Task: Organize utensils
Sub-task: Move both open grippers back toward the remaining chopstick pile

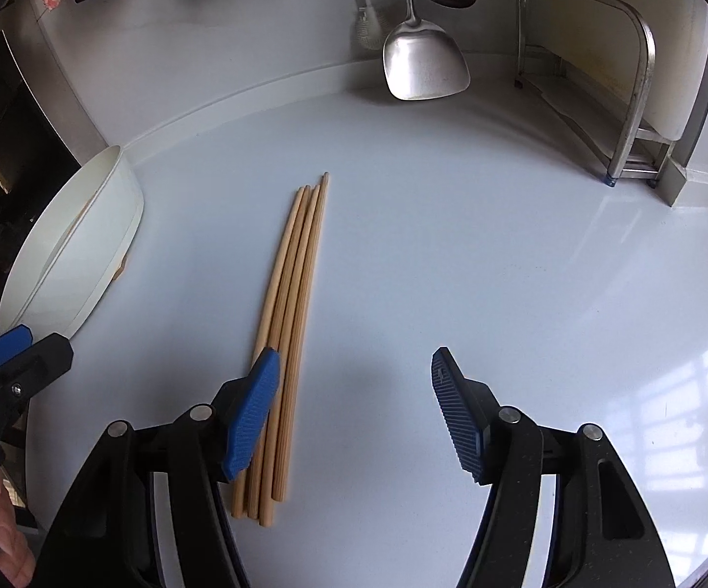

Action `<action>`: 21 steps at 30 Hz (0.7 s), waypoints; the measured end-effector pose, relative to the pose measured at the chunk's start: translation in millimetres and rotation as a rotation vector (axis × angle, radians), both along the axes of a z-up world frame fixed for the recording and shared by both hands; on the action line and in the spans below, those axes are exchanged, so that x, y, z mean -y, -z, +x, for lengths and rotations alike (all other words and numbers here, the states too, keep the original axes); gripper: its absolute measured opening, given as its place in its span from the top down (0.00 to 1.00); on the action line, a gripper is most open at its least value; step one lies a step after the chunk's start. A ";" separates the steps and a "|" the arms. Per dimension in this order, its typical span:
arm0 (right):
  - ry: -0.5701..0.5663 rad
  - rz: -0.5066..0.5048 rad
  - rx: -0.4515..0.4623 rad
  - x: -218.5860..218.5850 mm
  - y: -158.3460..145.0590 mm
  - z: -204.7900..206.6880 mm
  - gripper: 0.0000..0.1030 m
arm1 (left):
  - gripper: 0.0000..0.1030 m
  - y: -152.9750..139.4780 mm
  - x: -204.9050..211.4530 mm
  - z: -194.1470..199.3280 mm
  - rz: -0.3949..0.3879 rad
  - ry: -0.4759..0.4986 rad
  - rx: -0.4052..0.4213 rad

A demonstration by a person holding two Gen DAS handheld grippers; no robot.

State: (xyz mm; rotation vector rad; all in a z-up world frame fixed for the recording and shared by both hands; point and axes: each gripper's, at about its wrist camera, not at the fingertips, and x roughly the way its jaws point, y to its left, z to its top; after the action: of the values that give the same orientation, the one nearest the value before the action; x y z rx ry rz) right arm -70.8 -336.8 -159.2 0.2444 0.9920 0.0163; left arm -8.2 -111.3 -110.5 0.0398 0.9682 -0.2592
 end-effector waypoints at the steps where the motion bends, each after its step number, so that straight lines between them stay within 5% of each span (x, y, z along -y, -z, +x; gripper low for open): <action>1: 0.004 -0.008 0.010 -0.6 0.5 1.8 0.40 | 0.06 4.3 0.5 1.6 -0.011 0.002 -0.002; 21: 0.027 -0.084 -0.005 -12.2 25.4 31.7 0.40 | 0.06 33.0 -2.6 16.0 -0.009 0.003 -0.043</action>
State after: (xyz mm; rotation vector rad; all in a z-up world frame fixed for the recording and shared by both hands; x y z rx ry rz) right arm -39.1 -324.5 -184.6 0.1811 0.9919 -0.0503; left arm 7.8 -108.7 -143.5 0.0274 1.0092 -0.2687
